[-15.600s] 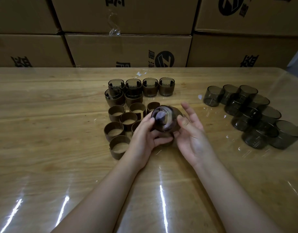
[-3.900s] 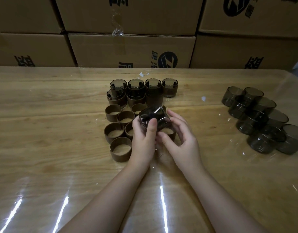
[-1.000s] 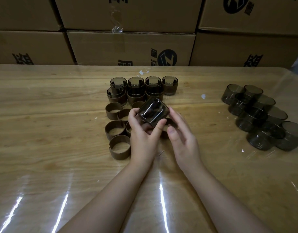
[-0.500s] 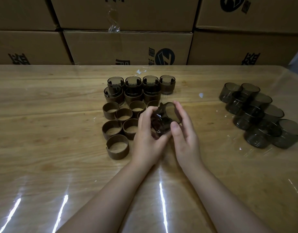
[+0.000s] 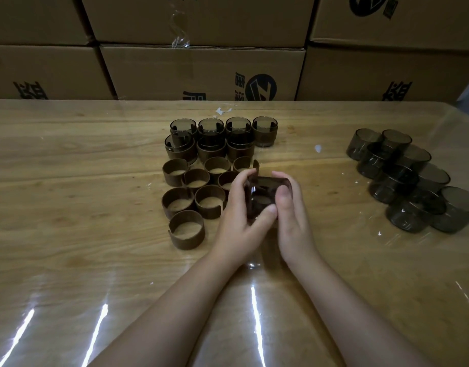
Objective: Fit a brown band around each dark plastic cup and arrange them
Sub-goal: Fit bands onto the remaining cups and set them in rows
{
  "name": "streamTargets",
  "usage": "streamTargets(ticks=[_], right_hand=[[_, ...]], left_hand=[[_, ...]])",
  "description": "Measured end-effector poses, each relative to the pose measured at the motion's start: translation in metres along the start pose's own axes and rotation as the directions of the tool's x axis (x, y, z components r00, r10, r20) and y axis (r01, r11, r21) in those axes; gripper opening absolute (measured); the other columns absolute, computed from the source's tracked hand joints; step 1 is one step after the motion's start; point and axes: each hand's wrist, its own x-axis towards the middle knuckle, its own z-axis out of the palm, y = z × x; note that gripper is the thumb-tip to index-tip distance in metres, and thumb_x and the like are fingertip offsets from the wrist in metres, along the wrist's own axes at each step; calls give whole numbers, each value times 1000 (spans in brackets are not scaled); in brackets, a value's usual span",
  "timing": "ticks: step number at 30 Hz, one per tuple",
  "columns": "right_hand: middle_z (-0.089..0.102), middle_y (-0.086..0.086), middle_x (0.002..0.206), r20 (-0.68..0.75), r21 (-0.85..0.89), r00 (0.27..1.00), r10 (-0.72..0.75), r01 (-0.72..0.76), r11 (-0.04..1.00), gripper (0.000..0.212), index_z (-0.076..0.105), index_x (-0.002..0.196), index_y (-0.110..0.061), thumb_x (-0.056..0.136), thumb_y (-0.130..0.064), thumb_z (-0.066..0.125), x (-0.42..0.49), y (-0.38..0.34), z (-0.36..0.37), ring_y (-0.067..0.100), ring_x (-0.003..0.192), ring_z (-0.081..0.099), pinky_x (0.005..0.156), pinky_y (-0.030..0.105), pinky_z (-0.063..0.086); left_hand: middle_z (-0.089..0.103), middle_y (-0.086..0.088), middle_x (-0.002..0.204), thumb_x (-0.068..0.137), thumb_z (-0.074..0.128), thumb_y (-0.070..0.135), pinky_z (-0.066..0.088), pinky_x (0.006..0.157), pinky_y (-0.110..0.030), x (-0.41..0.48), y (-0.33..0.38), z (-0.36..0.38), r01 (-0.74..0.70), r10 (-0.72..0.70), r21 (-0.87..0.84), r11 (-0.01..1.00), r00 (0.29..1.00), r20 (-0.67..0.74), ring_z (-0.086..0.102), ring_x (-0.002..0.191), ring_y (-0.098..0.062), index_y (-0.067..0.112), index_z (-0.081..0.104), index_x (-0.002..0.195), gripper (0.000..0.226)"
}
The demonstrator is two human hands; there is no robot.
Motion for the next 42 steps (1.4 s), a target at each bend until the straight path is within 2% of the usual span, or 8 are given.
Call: streamTargets(ticks=[7, 13, 18, 20, 29, 33, 40, 42], right_hand=[[42, -16, 120, 10, -167, 989, -147, 146, 975, 36, 36, 127, -38, 92, -46, 40, 1, 3, 4, -20, 108, 44, 84, -2, 35], [42, -17, 123, -28, -129, 992, -123, 119, 984, 48, 39, 128, -40, 83, -46, 55, 4, 10, 3, -7, 107, 54, 80, 9, 47], [48, 0, 130, -87, -13, 995, -51, 50, 999, 47, 41, 124, -42, 89, -22, 66, 6, 13, 0, 3, 108, 58, 81, 19, 52], [52, -9, 126, -101, 56, 995, 1, 5, 998, 44, 42, 124, -38, 92, -17, 64, 8, 13, -2, -1, 106, 59, 79, 16, 51], [65, -16, 114, -143, 130, 989, 46, -27, 991, 51, 42, 131, -26, 85, -42, 56, 8, 11, -3, -3, 103, 63, 82, 15, 50], [64, -33, 108, -146, 125, 989, 18, 0, 992, 42, 42, 129, -25, 91, -36, 56, 9, 11, -2, -3, 102, 63, 83, 15, 50], [57, -2, 128, -14, 80, 999, -42, 43, 996, 46, 41, 129, -41, 85, -47, 55, 1, 2, 2, 5, 112, 61, 83, 15, 50], [51, -7, 127, 12, 8, 996, -92, 92, 996, 46, 42, 129, -43, 85, -46, 55, 0, 0, 5, 2, 110, 59, 82, 13, 49]], left_hand=[[43, -10, 146, 80, 36, 60, 33, 113, -47, 4, -4, -2, 135, -138, -93, 986, 990, -23, 40, 137, -18, 25, 26, 147, 76], [38, 4, 150, 92, 35, 28, 30, 116, -46, 3, -2, 1, 101, -110, -196, 975, 993, -32, 35, 141, -13, 27, 26, 140, 48], [33, 9, 147, 95, 34, 13, 26, 116, -22, 3, -5, 3, -41, 40, -40, 998, 998, -44, 30, 139, 1, 20, 23, 143, 49], [32, 11, 146, 95, 37, 8, 24, 111, -12, 3, -8, 4, -100, 100, 23, 995, 994, -36, 29, 136, 9, 10, 27, 146, 52], [42, 13, 140, 91, 48, 6, 30, 109, -13, 4, -7, 3, -148, 150, 30, 989, 984, -94, 38, 132, 7, 17, 37, 139, 50], [47, 14, 135, 93, 47, 13, 32, 105, -10, 5, -6, 1, -97, 95, -15, 995, 989, -114, 41, 128, 9, 21, 41, 136, 44], [49, -7, 143, 86, 42, 46, 33, 112, -25, 6, -8, -1, 7, -20, -116, 993, 993, -117, 43, 135, -14, 7, 44, 141, 67], [53, -4, 140, 80, 43, 53, 39, 108, -28, 6, -6, -4, 49, -72, -218, 975, 993, -99, 49, 131, -12, 13, 44, 140, 72]])
